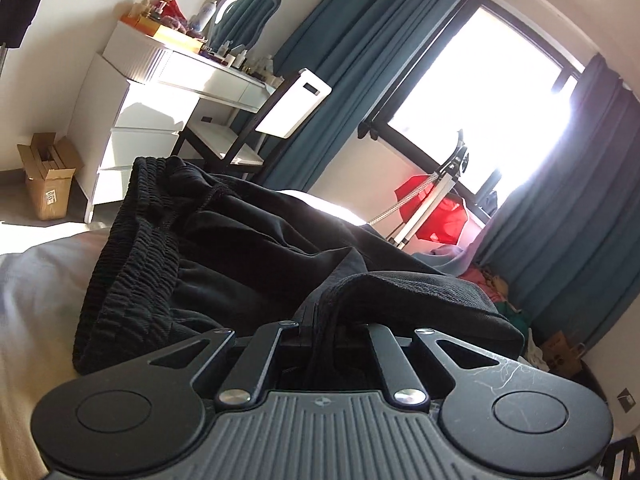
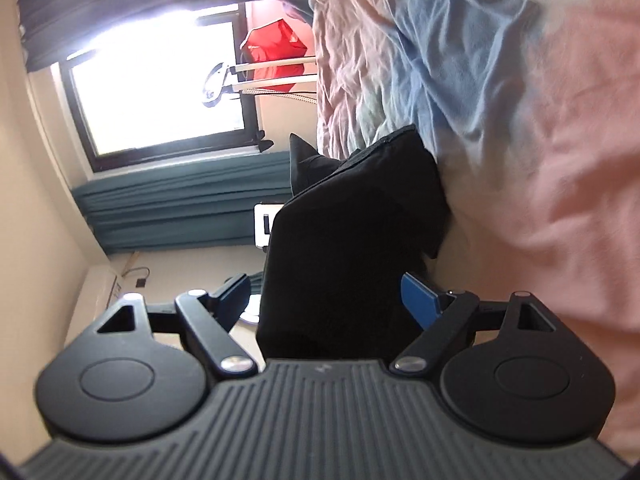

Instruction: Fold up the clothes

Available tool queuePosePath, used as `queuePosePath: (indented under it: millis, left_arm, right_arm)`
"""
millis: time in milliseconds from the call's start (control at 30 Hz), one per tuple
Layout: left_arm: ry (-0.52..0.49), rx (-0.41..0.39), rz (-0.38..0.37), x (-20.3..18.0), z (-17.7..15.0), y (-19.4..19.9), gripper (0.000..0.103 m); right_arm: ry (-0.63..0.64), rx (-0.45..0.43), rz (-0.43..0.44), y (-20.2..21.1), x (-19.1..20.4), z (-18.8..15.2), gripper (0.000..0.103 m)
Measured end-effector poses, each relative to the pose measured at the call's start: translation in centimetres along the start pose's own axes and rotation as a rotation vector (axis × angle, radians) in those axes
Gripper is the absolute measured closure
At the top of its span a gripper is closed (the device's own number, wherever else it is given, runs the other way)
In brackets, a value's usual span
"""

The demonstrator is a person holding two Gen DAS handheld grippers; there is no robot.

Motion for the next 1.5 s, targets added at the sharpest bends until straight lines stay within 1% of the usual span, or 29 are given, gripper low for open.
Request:
queuePosePath:
  millis: [67,100,233,300,333,433,467,500,533,567,600,633,667,733,833,900,967,1033,1067,1133,1167,1267,1333,1400,1467,1500]
  left_arm:
    - [0.022,0.029,0.006,1.0,0.0,-0.7,0.098]
    - [0.036,0.043,0.008,1.4,-0.1,-0.9,0.098]
    - [0.04,0.055,0.037,2.7,-0.3,-1.9,0.098]
    - [0.039,0.057,0.048,2.9,-0.6,-2.3,0.098]
    - [0.034,0.055,0.052,2.7,-0.8,-2.4,0.098]
    - [-0.002,0.033,-0.006,0.9,-1.3,-2.1,0.098]
    - [-0.014,0.025,-0.028,0.2,-1.5,-2.0,0.098]
    - [-0.027,0.017,-0.05,-0.5,-1.6,-1.9,0.098]
    - [-0.04,0.01,-0.072,-1.2,-1.8,-1.8,0.098]
    - [-0.052,0.002,-0.094,-1.9,-2.0,-1.7,0.098]
    - [-0.065,-0.006,-0.116,-2.5,-2.1,-1.6,0.098]
    - [-0.077,-0.014,-0.138,-3.2,-2.3,-1.4,0.098]
    - [-0.09,-0.021,-0.16,-3.9,-2.5,-1.3,0.098]
    - [-0.123,-0.03,-0.209,-5.5,-3.2,-1.0,0.098]
    - [-0.231,-0.016,-0.329,-9.3,-6.0,0.2,0.098]
    - [-0.279,0.017,-0.421,-11.6,-8.1,1.0,0.098]
    - [-0.363,0.064,-0.511,-14.2,-11.1,1.8,0.097]
    - [-0.462,0.083,-0.557,-16.2,-14.0,2.4,0.097]
    - [-0.516,0.088,-0.566,-17.1,-15.4,2.6,0.096]
    - [-0.619,0.088,-0.553,-18.1,-17.8,2.5,0.096]
    - [-0.654,0.092,-0.541,-18.4,-18.7,2.3,0.095]
    - [-0.686,0.109,-0.51,-18.5,-20.2,1.6,0.094]
    - [-0.687,0.121,-0.5,-18.5,-20.7,1.2,0.092]
    - [-0.687,0.136,-0.488,-18.4,-21.0,0.7,0.091]
    - [-0.687,0.144,-0.479,-18.4,-21.0,0.3,0.091]
    - [-0.688,0.146,-0.474,-18.3,-21.0,0.3,0.09]
  right_arm:
    - [-0.08,-0.004,-0.019,-3.1,-0.6,-0.9,0.018]
    - [-0.102,0.005,-0.014,-4.7,-0.8,-1.4,0.018]
    - [-0.183,0.032,-0.005,-10.6,-1.6,-3.3,0.018]
    - [-0.168,0.052,-0.063,-12.7,-2.2,-3.4,0.018]
    - [-0.164,0.032,-0.092,-13.0,-2.9,-2.8,0.018]
    - [-0.148,-0.028,-0.178,-14.0,-4.8,-0.8,0.018]
    - [-0.115,-0.053,-0.203,-13.7,-5.3,0.1,0.019]
    - [-0.068,-0.074,-0.222,-13.3,-5.1,1.0,0.033]
    - [-0.021,-0.094,-0.24,-12.8,-4.9,1.8,0.063]
    - [0.029,-0.101,-0.247,-12.2,-4.1,2.5,0.076]
    - [0.078,-0.108,-0.253,-11.7,-3.3,3.2,0.086]
    - [0.131,-0.114,-0.258,-11.1,-2.5,3.9,0.092]
    - [0.206,-0.111,-0.263,-10.5,-1.2,4.8,0.095]
    - [0.353,-0.108,-0.271,-9.3,1.4,6.5,0.095]
    - [0.491,-0.134,-0.277,-6.2,5.4,9.8,0.096]
    - [0.58,-0.162,-0.267,-3.6,8.7,12.0,0.096]
    - [0.676,-0.198,-0.262,-0.9,11.7,14.2,0.096]
    - [0.735,-0.24,-0.278,2.9,13.3,15.9,0.096]
    - [0.738,-0.258,-0.297,4.7,13.2,16.8,0.096]
    - [0.693,-0.275,-0.353,9.1,11.1,19.0,0.095]
    - [0.658,-0.268,-0.377,10.3,9.6,19.6,0.095]
    - [0.572,-0.241,-0.459,13.5,5.6,20.3,0.093]
    - [0.522,-0.244,-0.489,15.1,3.7,20.6,0.093]
    - [0.407,-0.249,-0.444,16.2,2.3,20.4,0.092]
    - [0.332,-0.261,-0.411,16.6,1.7,20.4,0.086]
    - [0.302,-0.269,-0.399,16.7,1.4,20.5,0.071]
Point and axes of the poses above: each gripper's, at about its wrist camera, not at the fingertips, and y roughly against the way its jaws point, x to its left, z to its top, the point moved 10 cm from there along -y, roughly the way its jaws point, and after that the axes turned 15 degrees about z, right-handed, at the moved point
